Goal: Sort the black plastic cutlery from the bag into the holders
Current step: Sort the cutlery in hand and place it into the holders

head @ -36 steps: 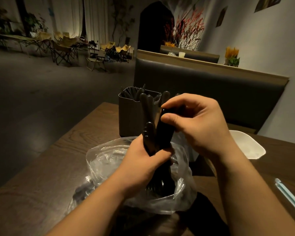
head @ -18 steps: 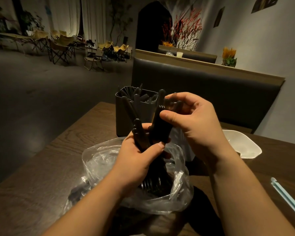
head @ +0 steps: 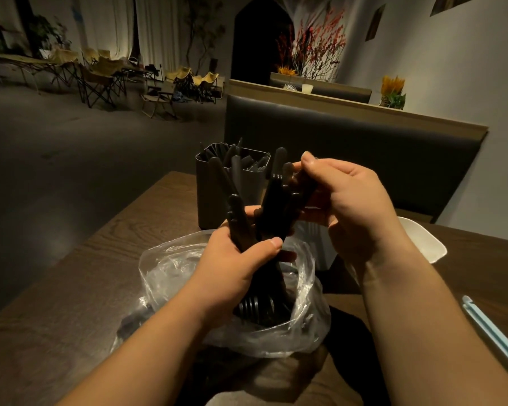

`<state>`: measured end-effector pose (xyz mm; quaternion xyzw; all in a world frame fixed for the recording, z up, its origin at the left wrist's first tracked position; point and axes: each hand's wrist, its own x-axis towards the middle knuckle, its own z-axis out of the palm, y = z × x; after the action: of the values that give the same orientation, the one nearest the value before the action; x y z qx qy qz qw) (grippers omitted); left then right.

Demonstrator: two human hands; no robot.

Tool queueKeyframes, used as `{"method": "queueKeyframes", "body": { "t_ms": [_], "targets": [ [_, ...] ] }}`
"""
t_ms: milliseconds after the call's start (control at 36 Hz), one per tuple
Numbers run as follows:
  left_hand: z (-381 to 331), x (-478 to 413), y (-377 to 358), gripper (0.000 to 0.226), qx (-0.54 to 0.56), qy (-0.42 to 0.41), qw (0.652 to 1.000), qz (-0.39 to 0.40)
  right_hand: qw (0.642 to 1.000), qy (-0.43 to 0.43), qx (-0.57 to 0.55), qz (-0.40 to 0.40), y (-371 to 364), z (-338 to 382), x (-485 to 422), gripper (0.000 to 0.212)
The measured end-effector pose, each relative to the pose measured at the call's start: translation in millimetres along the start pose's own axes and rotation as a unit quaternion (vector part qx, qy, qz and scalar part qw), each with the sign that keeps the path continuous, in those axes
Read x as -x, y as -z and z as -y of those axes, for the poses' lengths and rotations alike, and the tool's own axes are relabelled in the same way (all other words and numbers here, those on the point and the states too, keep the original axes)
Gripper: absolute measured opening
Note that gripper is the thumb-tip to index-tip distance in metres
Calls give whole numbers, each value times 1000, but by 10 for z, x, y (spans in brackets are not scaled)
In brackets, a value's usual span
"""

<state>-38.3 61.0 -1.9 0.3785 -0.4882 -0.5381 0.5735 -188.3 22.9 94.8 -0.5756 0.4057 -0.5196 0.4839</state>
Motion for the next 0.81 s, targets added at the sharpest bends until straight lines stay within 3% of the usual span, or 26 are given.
{"method": "queueKeyframes", "body": {
  "t_ms": [361,444,556,667,806],
  "targets": [
    [-88,12,21,38,28,25,999,-28,992,-6,-65,-105,-29,66,-14,19],
    [-91,7,20,35,28,31,998,-44,980,46,-93,-170,-33,149,-49,15],
    [-54,-8,19,33,42,26,994,-95,932,181,-180,-258,-11,397,-277,13],
    [-55,-29,36,27,63,19,989,-133,927,236,-114,-270,-180,372,-689,14],
    [-71,-38,56,26,86,10,988,-126,945,273,70,-166,-401,94,-1030,8]
  ]
}}
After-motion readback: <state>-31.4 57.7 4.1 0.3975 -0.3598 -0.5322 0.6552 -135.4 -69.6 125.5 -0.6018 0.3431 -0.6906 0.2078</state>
